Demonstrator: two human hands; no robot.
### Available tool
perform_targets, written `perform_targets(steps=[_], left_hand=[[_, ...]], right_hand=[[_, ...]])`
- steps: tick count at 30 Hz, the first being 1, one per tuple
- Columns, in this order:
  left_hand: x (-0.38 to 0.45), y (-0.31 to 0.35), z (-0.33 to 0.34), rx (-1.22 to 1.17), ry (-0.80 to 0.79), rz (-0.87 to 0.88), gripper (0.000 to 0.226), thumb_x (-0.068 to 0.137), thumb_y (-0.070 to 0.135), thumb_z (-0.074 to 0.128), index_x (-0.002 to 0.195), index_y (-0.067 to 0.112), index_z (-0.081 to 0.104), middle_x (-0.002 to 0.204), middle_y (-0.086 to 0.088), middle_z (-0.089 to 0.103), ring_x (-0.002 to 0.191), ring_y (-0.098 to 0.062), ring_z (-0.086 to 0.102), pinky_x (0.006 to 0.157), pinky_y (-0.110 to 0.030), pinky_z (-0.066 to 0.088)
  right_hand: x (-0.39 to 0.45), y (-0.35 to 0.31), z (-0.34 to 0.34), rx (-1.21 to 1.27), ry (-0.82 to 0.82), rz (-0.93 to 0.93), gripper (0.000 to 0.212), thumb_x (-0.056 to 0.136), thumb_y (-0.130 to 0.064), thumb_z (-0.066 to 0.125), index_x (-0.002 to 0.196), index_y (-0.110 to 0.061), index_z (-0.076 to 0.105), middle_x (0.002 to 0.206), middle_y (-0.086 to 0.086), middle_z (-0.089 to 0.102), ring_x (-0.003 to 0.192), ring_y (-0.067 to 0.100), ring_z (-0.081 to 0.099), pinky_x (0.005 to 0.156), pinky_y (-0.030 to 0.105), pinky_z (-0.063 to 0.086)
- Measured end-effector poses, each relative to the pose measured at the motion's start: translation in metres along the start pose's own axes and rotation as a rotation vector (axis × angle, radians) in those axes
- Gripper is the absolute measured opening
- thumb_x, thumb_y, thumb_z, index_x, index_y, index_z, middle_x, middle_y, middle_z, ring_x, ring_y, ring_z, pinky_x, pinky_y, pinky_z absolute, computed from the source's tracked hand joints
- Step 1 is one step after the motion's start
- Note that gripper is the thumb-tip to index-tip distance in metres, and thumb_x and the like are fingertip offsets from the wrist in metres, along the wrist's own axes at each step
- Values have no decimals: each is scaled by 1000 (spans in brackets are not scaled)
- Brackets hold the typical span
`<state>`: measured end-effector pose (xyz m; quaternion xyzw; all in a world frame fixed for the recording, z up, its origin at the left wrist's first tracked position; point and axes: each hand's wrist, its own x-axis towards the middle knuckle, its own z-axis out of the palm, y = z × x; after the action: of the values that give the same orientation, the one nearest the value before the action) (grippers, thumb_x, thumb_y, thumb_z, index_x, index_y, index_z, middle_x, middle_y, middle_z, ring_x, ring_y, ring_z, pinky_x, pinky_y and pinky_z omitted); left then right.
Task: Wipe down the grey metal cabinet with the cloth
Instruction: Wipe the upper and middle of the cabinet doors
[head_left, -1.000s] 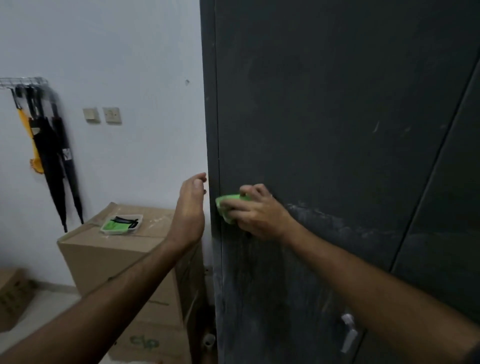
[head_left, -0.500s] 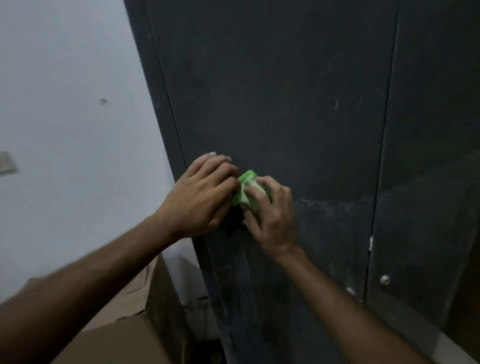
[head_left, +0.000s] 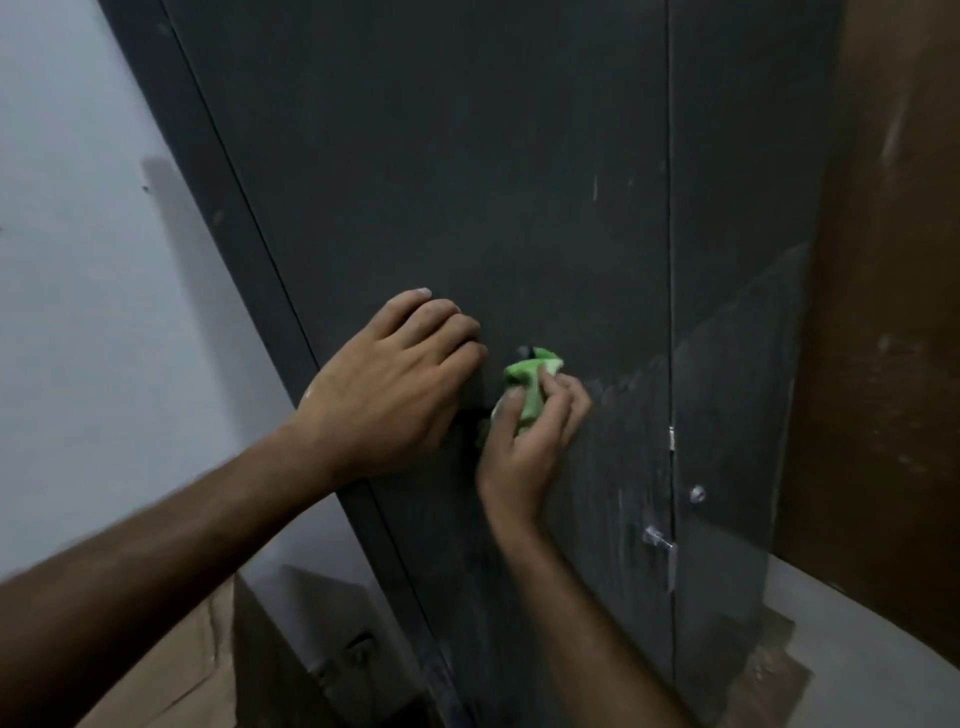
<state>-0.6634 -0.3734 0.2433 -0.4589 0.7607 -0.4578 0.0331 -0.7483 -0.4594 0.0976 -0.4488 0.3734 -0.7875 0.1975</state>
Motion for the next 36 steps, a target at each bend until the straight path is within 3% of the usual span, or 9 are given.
perform_targets(steps=[4,8,11,14,17,20,25,31,36], left_hand=[[-2,-1,-1,-7,-18,22,44,103,35,43,133,13,66,137,-12,64,135,-34,54,125,-51,27],[-1,1,-4,2,-56,41,46,104,37,38,133,15,67,141,-12,63,139,-33,52,127,-51,21],[6,6,-4,-48,-59,-2,45,102,36,40,133,15,66,142,-11,61,142,-32,49,129,-51,22],[13,10,-2,-79,-85,6,48,103,37,39,139,16,63,149,-11,57,150,-31,42,131,-49,15],[19,14,0,-96,-98,1,49,104,37,43,147,18,56,157,-9,49,156,-29,32,132,-48,5],[35,26,3,-126,-97,19,51,106,38,39,152,19,51,162,-8,43,159,-28,25,130,-44,-4],[72,44,12,-176,-71,6,58,100,38,28,147,17,54,156,-7,48,157,-28,29,132,-43,3],[106,58,36,-182,-126,37,51,104,38,45,150,19,49,159,-7,44,158,-27,25,132,-44,1],[134,64,44,-191,-143,31,58,101,43,33,150,19,51,160,-7,44,159,-27,24,133,-45,1]], right_hand=[[-34,27,-33,-65,-164,-65,31,98,-15,54,123,3,58,133,21,46,124,32,51,105,32,41],[57,22,-13,-35,167,357,24,96,-2,60,117,11,59,124,29,50,118,37,52,100,27,39],[38,-4,5,-21,116,85,31,100,-17,57,124,2,59,132,19,49,117,13,49,100,7,31],[-13,10,-15,-24,-72,-48,33,102,-19,55,131,-3,56,140,13,44,127,12,47,105,16,37],[45,42,-25,-57,86,239,29,98,-1,58,124,9,59,129,27,51,123,37,51,106,30,37],[105,37,-14,-24,201,438,35,100,-5,54,132,8,59,132,29,50,125,36,49,106,25,34],[36,48,-30,-25,-63,120,44,104,-22,56,147,-21,49,142,-20,46,129,9,50,99,4,37],[147,78,-29,-73,139,499,34,104,-9,48,131,11,55,138,29,40,124,41,48,106,31,36],[85,84,-46,-168,-67,149,48,106,-50,43,151,-33,41,149,2,49,117,7,59,98,34,51]])
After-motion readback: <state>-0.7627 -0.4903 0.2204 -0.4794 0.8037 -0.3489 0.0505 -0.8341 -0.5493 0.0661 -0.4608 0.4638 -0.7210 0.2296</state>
